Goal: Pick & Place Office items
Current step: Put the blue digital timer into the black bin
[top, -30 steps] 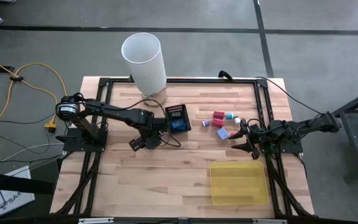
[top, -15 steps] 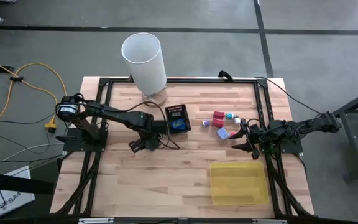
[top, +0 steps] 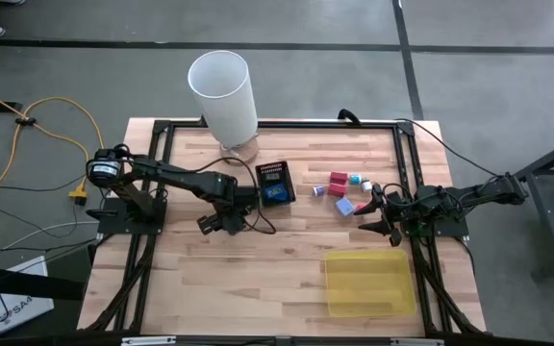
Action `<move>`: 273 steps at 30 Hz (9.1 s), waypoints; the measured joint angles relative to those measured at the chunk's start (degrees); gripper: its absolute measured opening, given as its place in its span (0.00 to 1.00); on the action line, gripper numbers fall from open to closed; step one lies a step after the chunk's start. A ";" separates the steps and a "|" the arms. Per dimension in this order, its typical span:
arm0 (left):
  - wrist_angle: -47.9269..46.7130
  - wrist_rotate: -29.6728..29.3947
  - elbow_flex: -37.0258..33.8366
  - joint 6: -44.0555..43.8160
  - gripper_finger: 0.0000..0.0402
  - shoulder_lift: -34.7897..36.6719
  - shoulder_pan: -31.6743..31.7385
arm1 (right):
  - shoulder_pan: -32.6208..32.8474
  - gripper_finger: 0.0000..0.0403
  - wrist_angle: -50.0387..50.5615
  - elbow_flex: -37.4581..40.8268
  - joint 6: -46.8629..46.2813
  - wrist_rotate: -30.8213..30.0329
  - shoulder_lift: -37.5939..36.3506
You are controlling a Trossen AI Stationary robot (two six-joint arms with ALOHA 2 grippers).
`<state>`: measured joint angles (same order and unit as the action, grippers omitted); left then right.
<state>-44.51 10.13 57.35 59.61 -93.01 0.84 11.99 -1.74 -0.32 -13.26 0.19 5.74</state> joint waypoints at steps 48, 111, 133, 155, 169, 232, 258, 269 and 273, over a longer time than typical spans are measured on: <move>6.07 -2.08 -4.58 0.34 0.55 -0.59 0.04 | 0.00 0.47 0.02 -0.01 0.02 0.00 0.00; 6.01 -1.66 -4.71 0.10 0.38 -0.03 0.07 | 0.00 0.47 0.02 0.00 0.00 0.00 0.00; 10.01 -3.07 -4.60 -5.94 0.38 14.58 0.07 | 0.00 0.47 0.02 0.00 0.00 -0.01 0.02; 15.96 -4.61 -4.56 -20.77 0.38 15.28 0.30 | 0.00 0.47 0.02 0.00 0.00 -0.02 0.02; 18.95 -8.83 -4.56 -51.07 0.38 15.26 7.03 | 0.00 0.47 0.02 0.00 0.00 -0.01 0.02; 18.30 -4.03 19.17 -65.13 0.38 -5.87 16.74 | 0.00 0.47 0.02 0.00 0.01 -0.02 0.02; 12.19 -3.23 28.49 -62.80 0.38 -13.00 16.74 | 0.00 0.47 0.17 0.00 0.00 0.02 0.02; 6.20 -6.01 28.47 -61.89 0.38 -13.00 17.86 | 0.00 0.47 0.20 0.00 0.00 0.00 0.00; 5.77 -7.26 28.44 -61.20 0.38 -13.35 17.81 | 0.00 0.47 0.20 0.00 0.00 0.00 0.01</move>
<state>-38.74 2.87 85.80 -1.59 -106.36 18.65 11.99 -1.54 -0.32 -13.26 0.19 5.75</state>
